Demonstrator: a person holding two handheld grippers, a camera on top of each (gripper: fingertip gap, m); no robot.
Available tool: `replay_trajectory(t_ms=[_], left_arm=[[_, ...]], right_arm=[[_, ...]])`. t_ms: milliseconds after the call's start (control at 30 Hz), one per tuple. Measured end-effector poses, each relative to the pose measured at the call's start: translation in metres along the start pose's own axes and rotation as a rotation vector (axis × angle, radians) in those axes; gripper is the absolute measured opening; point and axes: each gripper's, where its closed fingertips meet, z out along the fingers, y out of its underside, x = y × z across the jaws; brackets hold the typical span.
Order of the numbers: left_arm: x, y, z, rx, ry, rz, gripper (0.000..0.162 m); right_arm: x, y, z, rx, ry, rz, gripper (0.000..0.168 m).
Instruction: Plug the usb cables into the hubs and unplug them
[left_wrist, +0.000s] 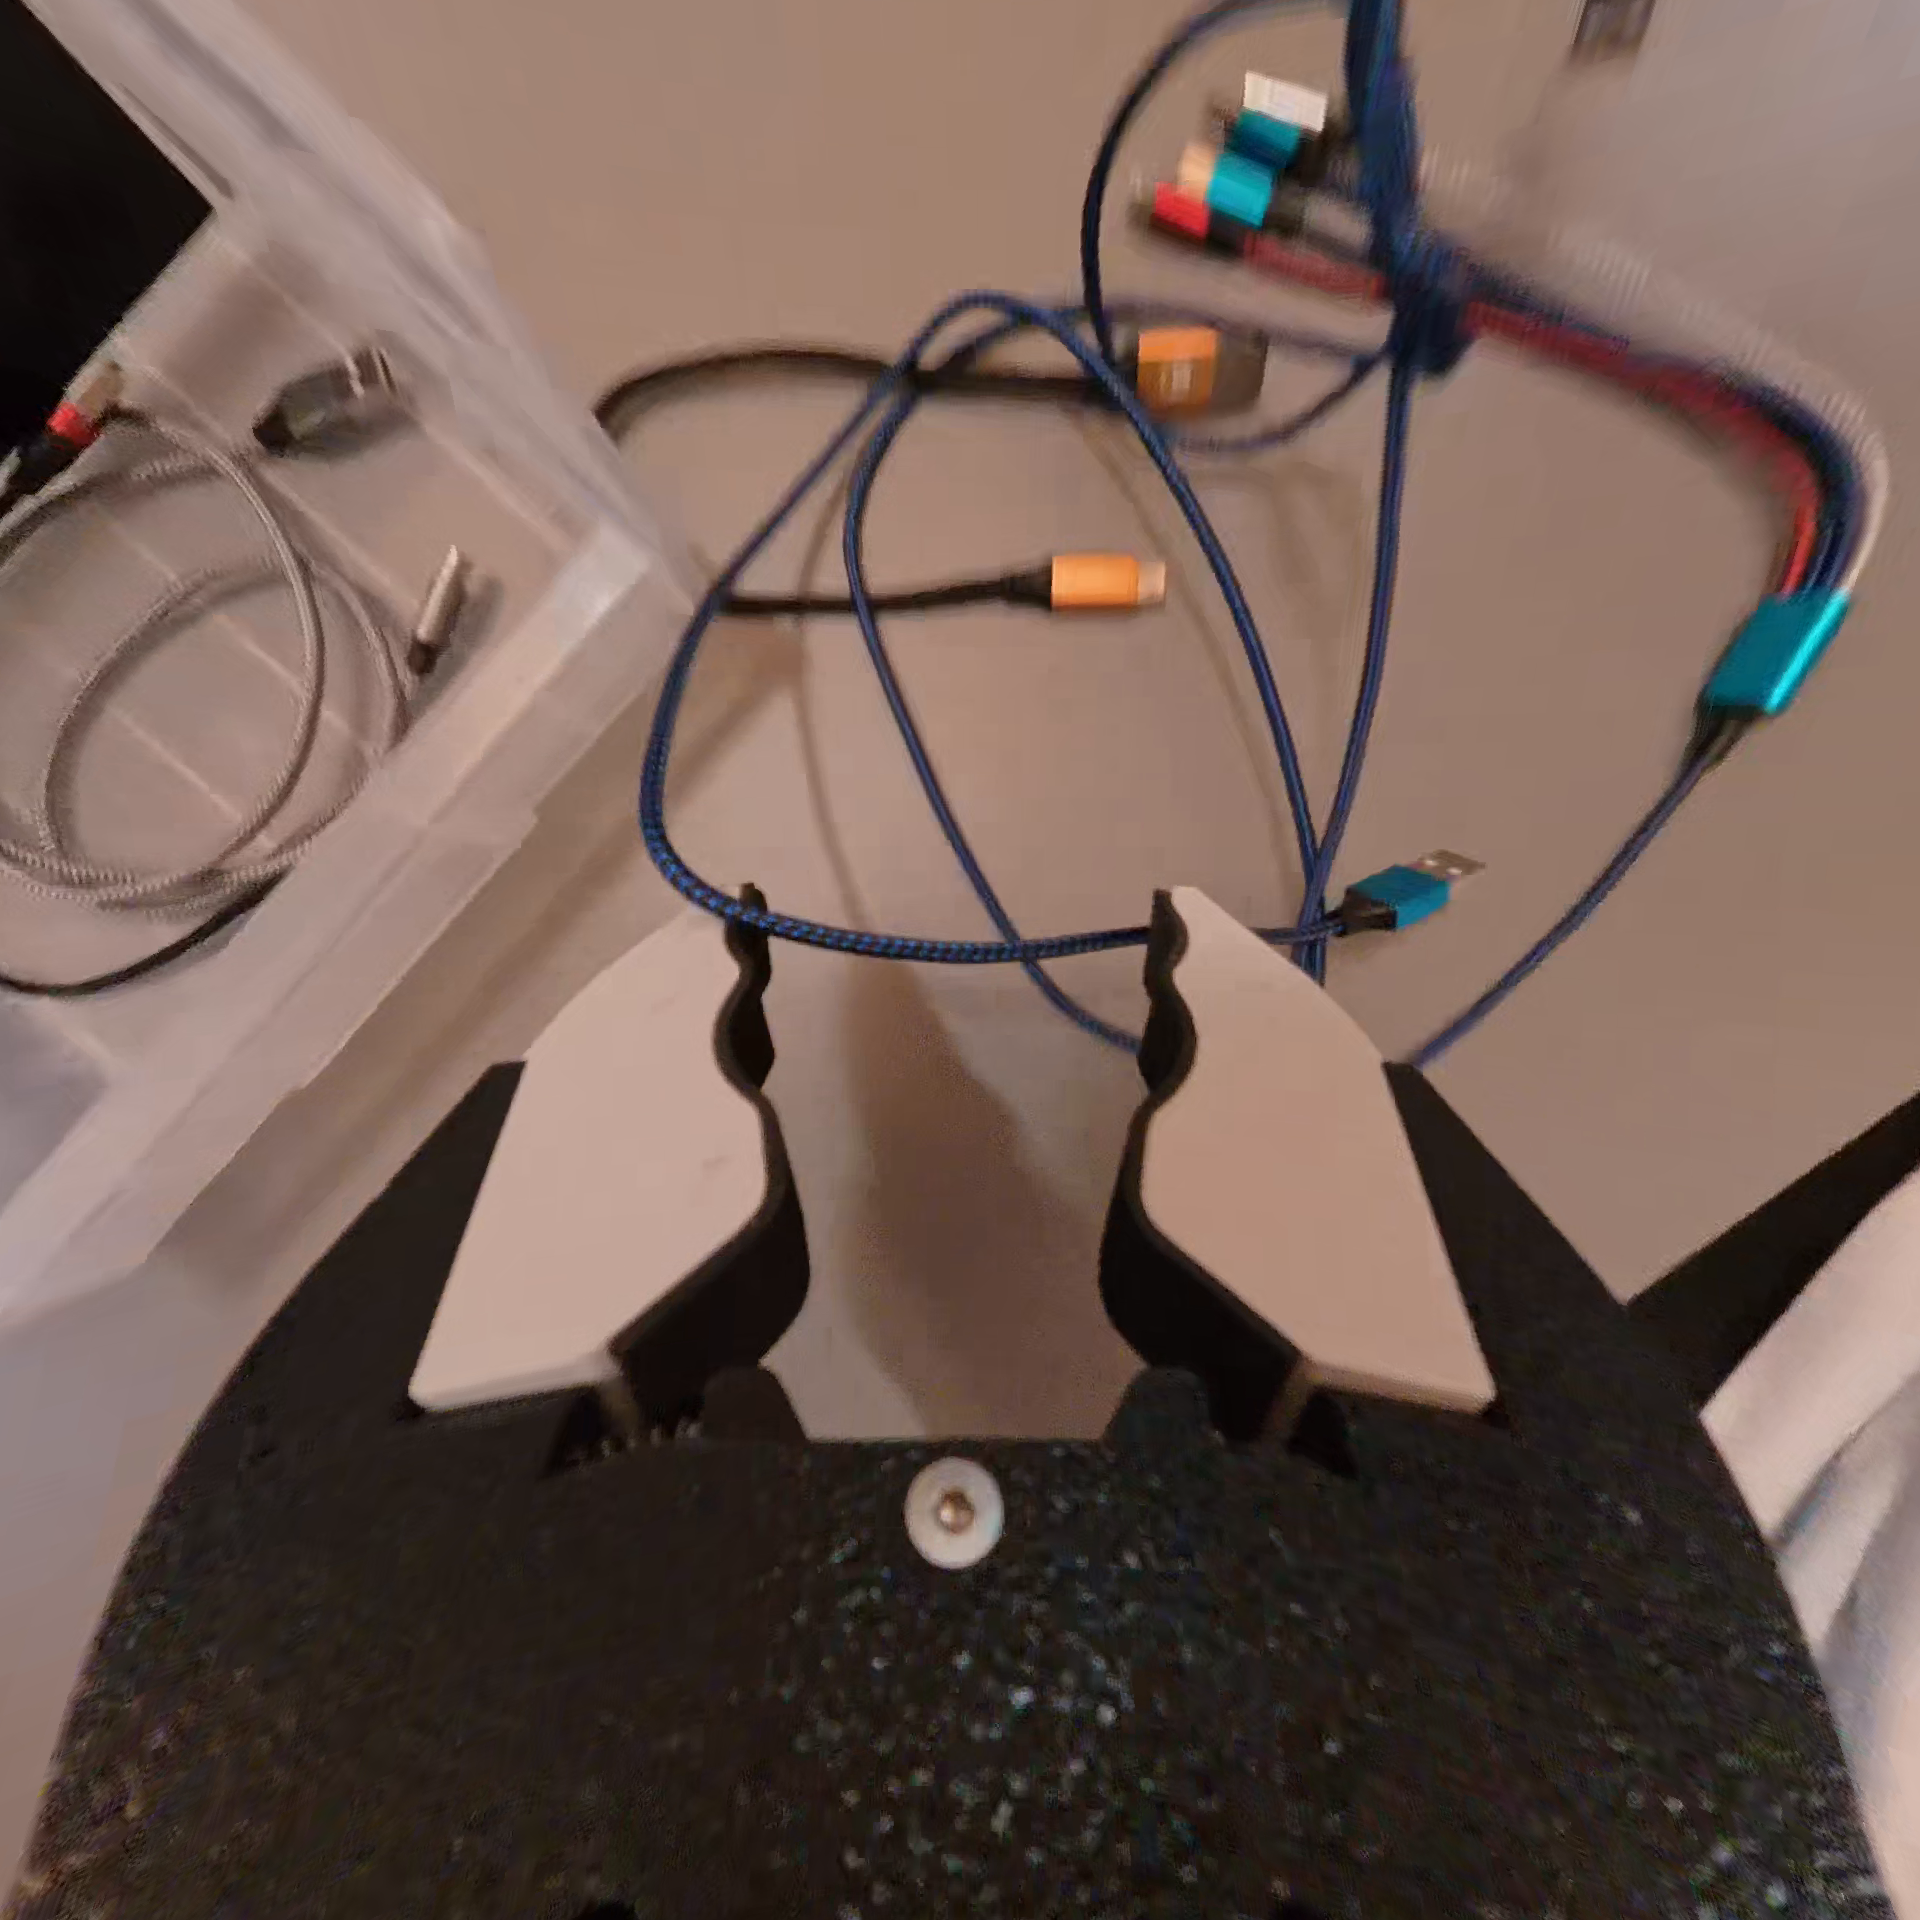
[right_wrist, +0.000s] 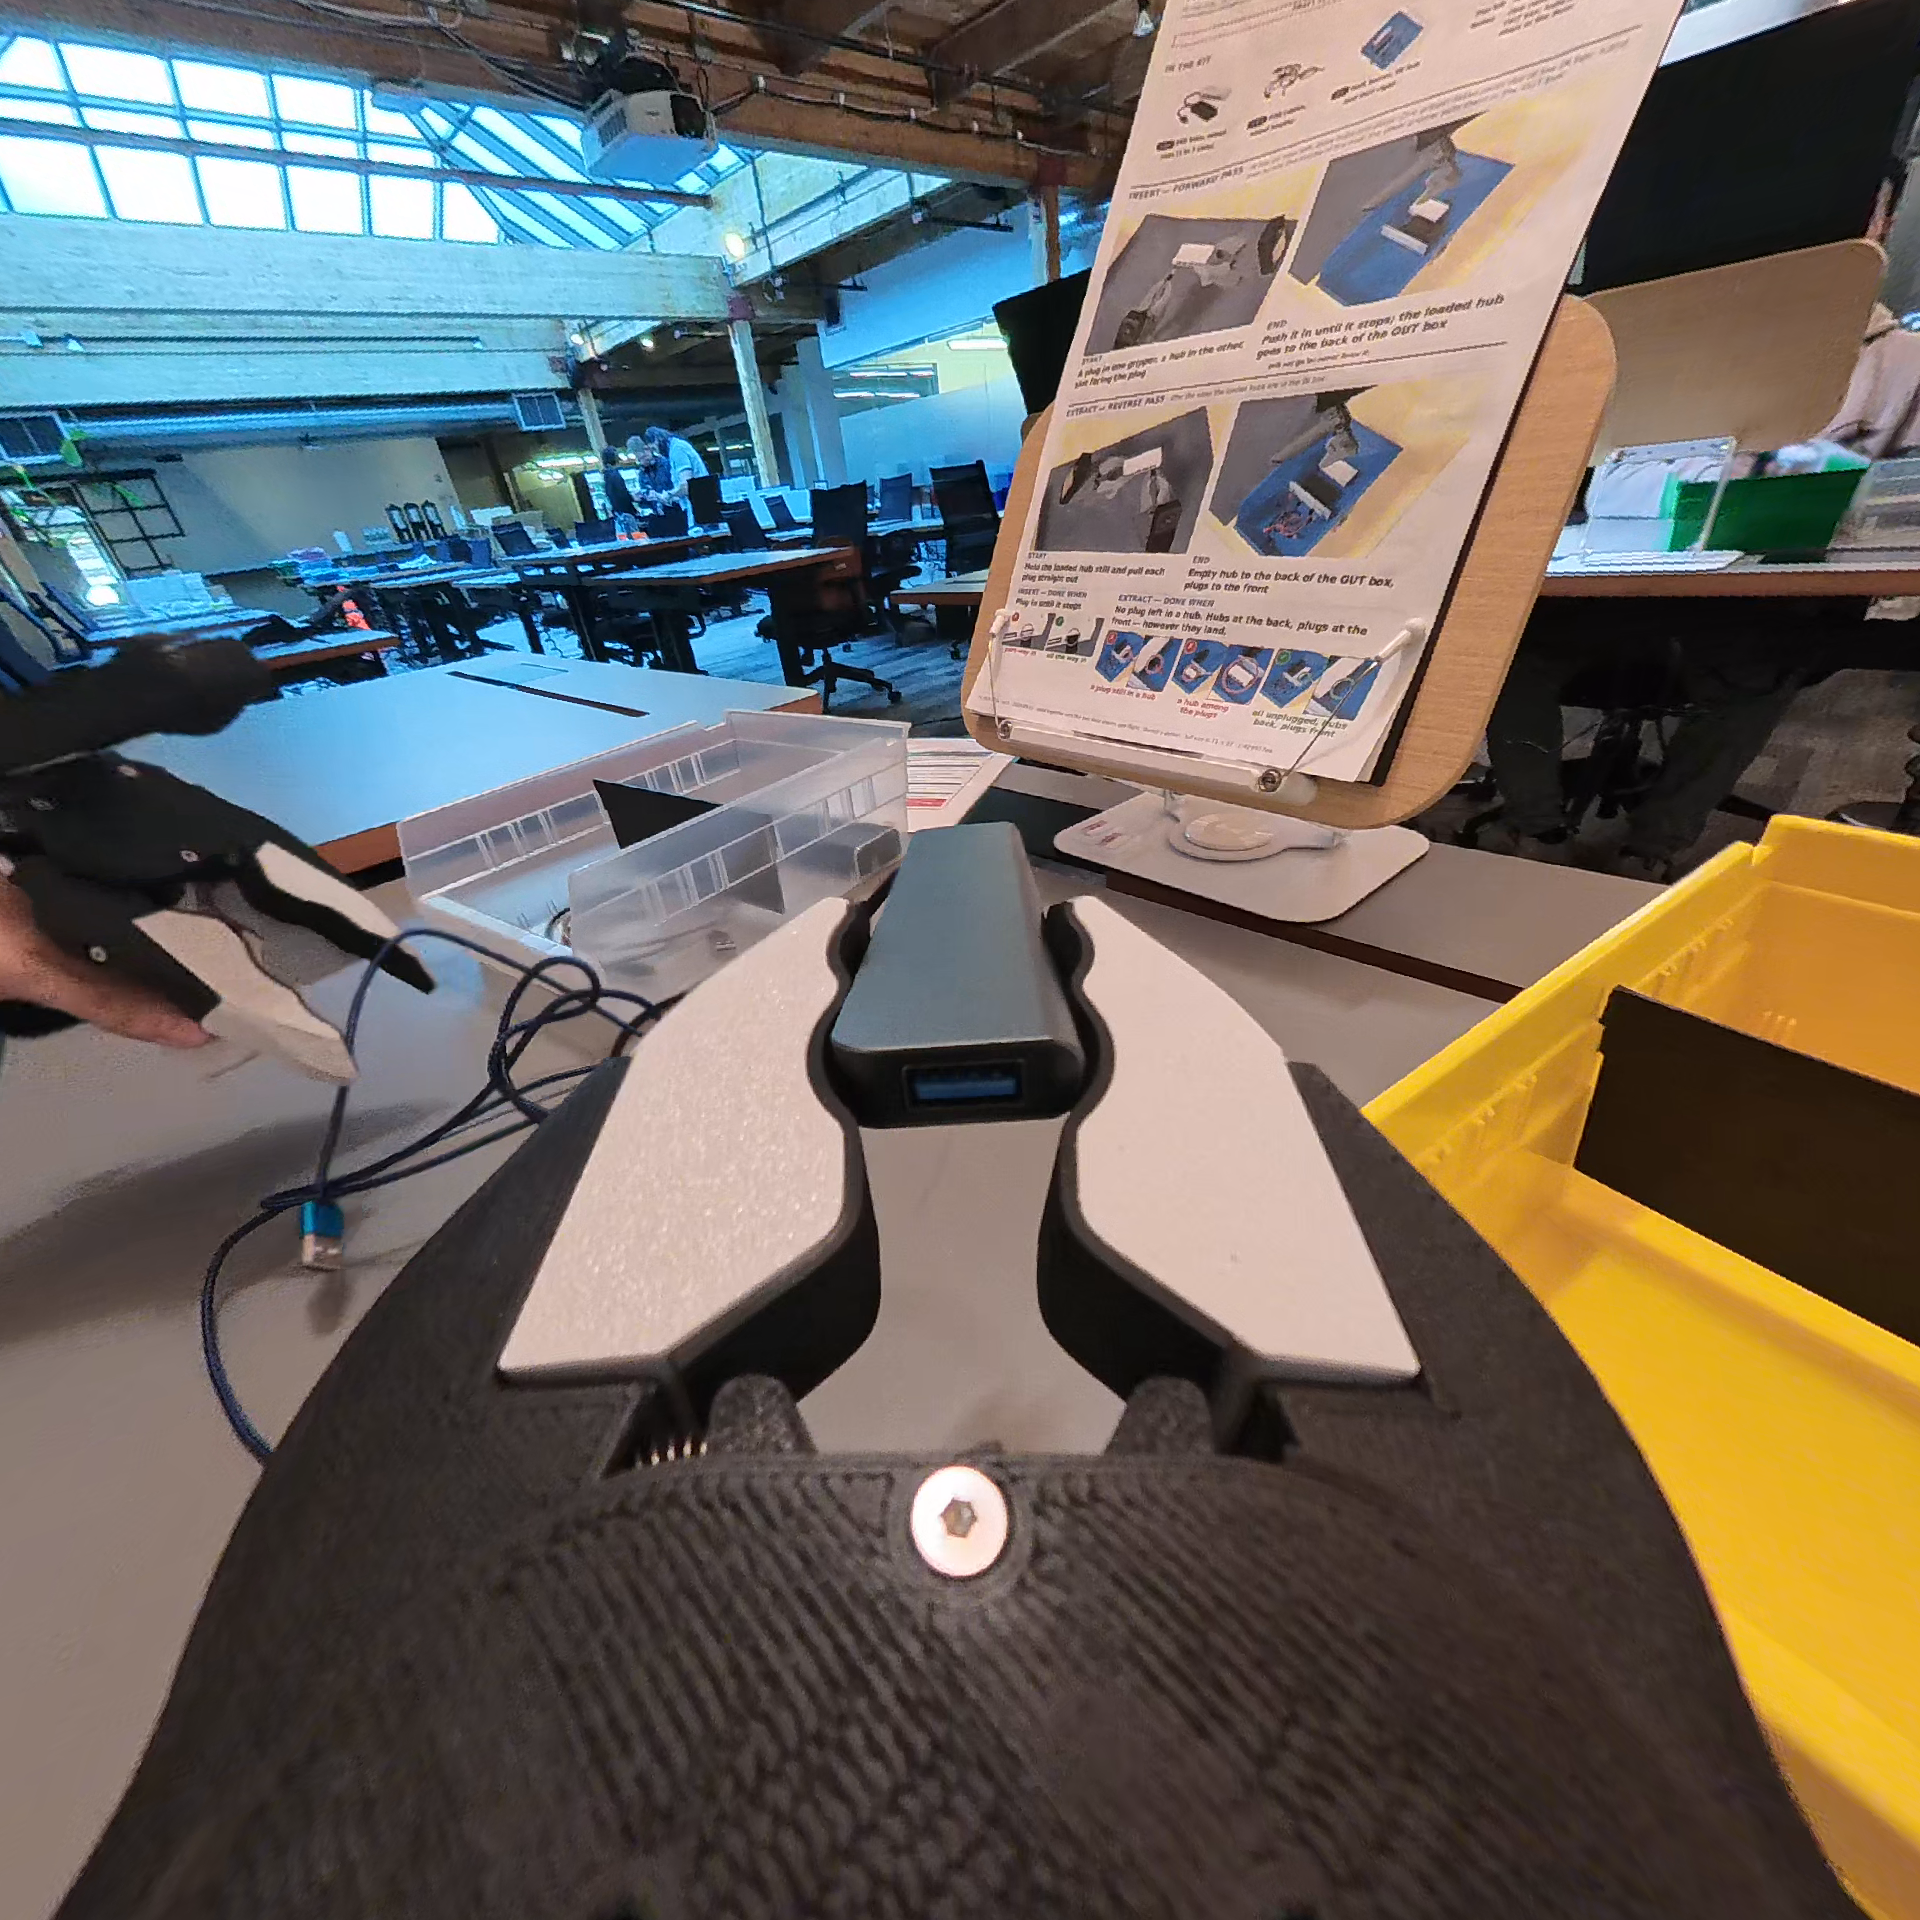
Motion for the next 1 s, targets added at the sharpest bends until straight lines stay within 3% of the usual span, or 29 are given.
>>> replay_trajectory(t_ms=[167, 467, 567, 667, 800, 900, 1000], left_arm=[[0.008, 0.052, -0.003, -0.211, 0.095, 0.063, 0.065], [0.033, 0.094, -0.024, -0.347, 0.439, -0.052, 0.054], [0.026, 0.098, -0.032, -0.340, 0.411, 0.000, 0.051], [0.028, 0.078, -0.034, -0.193, 0.347, 0.192, 0.051], [0.050, 0.046, -0.029, 0.039, 0.233, 0.654, 0.035], [0.053, 0.049, -0.019, 0.010, 0.139, 0.915, 0.031], [0.055, 0.057, -0.012, -0.051, 0.222, 0.915, 0.032]], right_arm=[[-0.007, -0.002, 0.001, 0.043, -0.082, 0.086, 0.035], [-0.013, -0.008, -0.001, 0.121, -0.197, 0.257, 0.035], [-0.014, -0.008, 0.000, 0.114, -0.187, 0.243, 0.035], [-0.015, -0.007, 0.001, 0.098, -0.176, 0.214, 0.035], [-0.019, -0.006, 0.003, 0.088, -0.181, 0.204, 0.035], [-0.020, -0.004, 0.005, 0.079, -0.173, 0.187, 0.035], [-0.022, -0.004, 0.005, 0.070, -0.170, 0.168, 0.035]])
